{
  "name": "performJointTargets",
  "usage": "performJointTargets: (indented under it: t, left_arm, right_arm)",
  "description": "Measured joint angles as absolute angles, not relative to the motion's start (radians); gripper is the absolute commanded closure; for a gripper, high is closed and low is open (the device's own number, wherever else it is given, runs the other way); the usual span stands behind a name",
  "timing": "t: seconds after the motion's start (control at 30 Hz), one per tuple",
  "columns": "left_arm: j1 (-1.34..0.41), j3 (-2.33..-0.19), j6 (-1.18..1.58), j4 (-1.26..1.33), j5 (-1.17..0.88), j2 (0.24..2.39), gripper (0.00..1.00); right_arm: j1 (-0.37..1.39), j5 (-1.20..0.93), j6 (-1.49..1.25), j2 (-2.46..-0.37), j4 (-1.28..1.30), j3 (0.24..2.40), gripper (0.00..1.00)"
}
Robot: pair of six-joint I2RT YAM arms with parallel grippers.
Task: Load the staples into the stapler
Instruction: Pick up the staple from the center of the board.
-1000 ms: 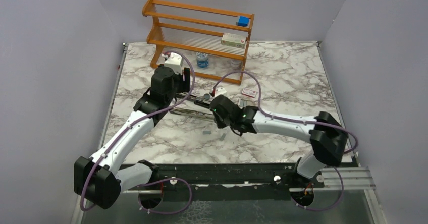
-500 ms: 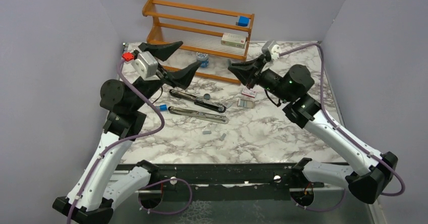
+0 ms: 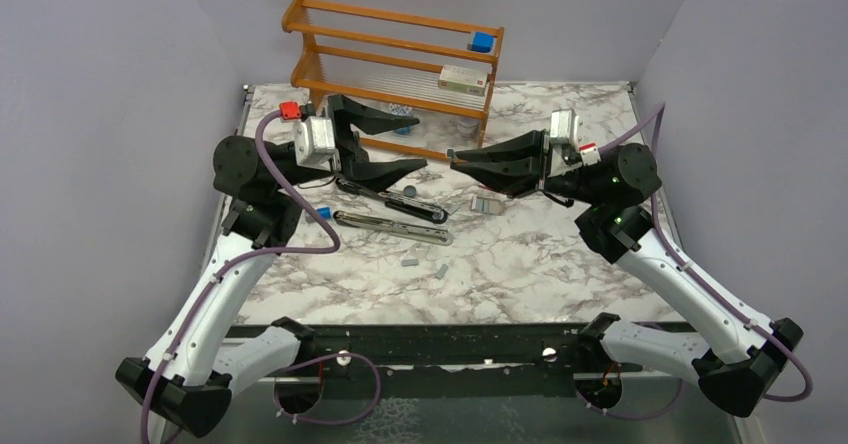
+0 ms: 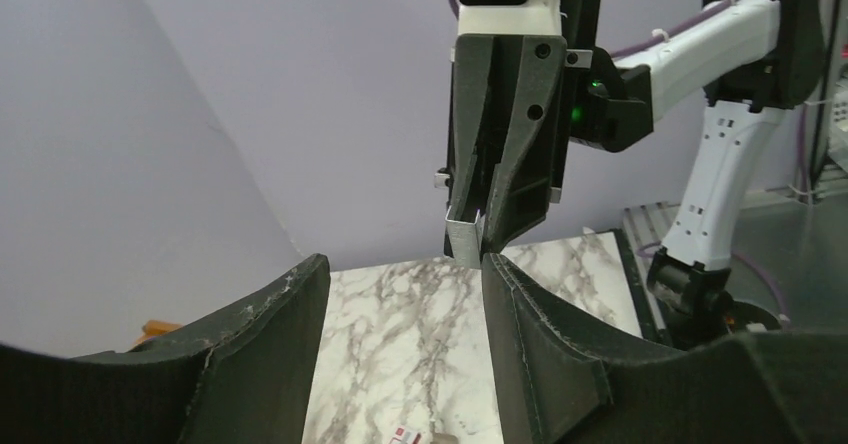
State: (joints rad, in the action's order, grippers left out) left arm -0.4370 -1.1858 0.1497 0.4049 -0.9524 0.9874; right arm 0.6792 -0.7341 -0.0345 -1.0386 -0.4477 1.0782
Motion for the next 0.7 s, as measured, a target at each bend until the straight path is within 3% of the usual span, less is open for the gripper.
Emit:
performJointTargets:
  t: [0.3,0.7]
  left_arm:
    - [-0.493,-1.201,0.191,0.439,-1.061,1.076,0.41]
    - [-0.591,-1.208,0.170,0.448,-1.085,1.109,0.58]
  right_arm:
    - [0.679,-0.776,-0.028,-1.042,-0.453,1.078,0.85]
    - [0.679,-0.786,-0.017,-1.047,-0.451,1.078,0.85]
